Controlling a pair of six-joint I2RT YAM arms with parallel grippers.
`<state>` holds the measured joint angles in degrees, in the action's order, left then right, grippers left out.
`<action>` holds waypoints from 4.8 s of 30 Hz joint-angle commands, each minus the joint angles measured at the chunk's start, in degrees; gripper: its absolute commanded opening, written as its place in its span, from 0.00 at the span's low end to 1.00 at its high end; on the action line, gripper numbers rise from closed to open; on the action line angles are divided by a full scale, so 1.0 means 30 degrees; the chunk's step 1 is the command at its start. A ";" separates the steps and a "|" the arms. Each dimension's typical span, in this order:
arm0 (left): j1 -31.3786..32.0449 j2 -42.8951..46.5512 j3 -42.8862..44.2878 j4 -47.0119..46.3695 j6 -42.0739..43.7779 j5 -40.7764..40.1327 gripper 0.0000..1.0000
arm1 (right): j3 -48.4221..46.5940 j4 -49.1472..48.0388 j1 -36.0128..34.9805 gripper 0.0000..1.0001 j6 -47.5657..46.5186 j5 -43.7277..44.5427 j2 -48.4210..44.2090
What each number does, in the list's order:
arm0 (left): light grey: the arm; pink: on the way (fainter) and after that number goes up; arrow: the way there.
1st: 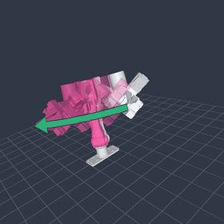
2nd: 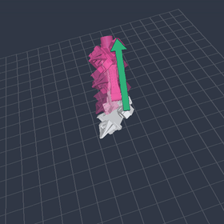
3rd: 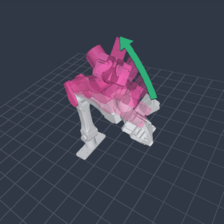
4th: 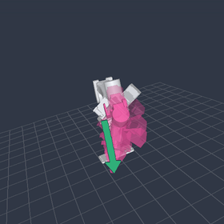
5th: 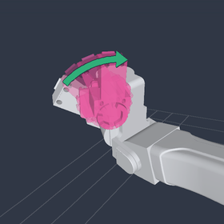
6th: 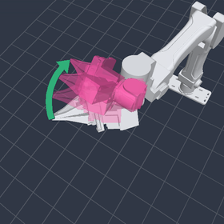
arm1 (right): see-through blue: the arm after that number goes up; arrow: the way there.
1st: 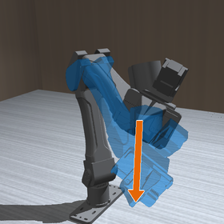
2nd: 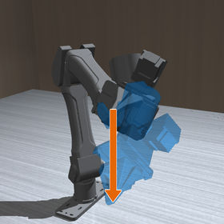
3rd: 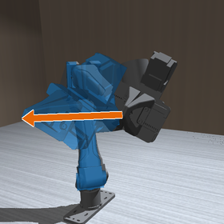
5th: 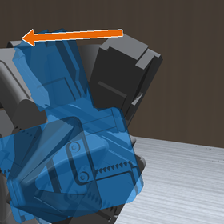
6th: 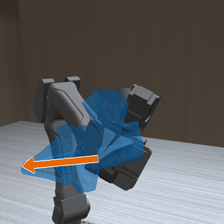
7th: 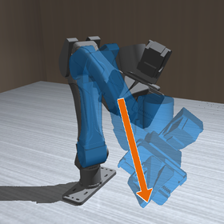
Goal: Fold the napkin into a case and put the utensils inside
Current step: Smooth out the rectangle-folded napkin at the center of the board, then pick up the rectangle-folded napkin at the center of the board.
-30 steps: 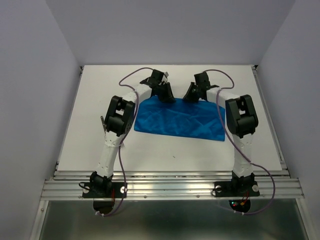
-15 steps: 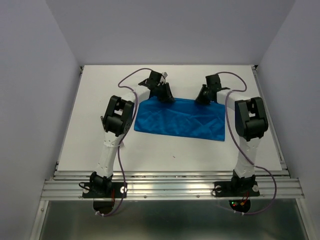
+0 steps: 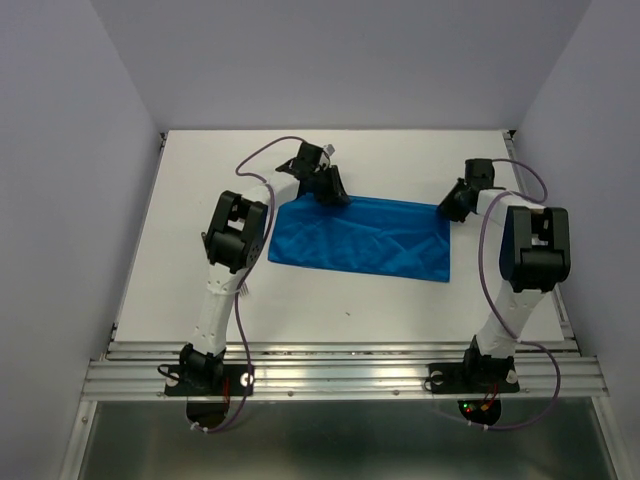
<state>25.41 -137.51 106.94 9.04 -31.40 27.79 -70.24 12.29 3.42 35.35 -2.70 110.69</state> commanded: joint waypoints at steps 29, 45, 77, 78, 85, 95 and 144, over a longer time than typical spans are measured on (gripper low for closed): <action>-0.5071 0.2156 -0.1102 0.3287 0.2584 -0.3199 0.39 | 0.0972 -0.0905 -0.0086 0.28 -0.1033 -0.0271 0.0307; -0.4486 0.5433 -0.8659 0.1849 0.2086 -0.4105 0.38 | 0.1524 0.0178 -0.0086 0.36 -0.2058 0.0197 -0.1125; -0.2964 1.2732 -1.3670 0.4663 0.2585 -0.7917 0.65 | 0.7475 0.1585 -0.0086 0.56 -0.1794 -0.1532 -1.2229; -0.2846 1.2732 -1.3788 0.4663 0.2585 -0.7974 0.65 | 0.7475 0.1643 -0.0086 0.57 -0.1794 -0.1474 -1.2404; -0.2610 1.2440 -1.4727 0.4838 0.2380 -0.8150 0.56 | 0.7387 0.1849 -0.0086 0.59 -0.1736 -0.1122 -1.2143; -0.2289 1.2000 -1.5722 0.4635 0.2731 -0.7127 0.45 | 0.7563 0.2669 0.0586 0.73 -0.1004 0.1422 -1.0562; -0.2522 1.3494 -1.3584 0.6596 0.2731 -0.9965 0.61 | 1.1840 -0.1081 -0.0349 0.77 0.1195 -0.2880 -0.9740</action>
<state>17.93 -97.32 66.87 27.77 -23.38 0.82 -35.62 4.36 2.92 40.40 -13.80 81.67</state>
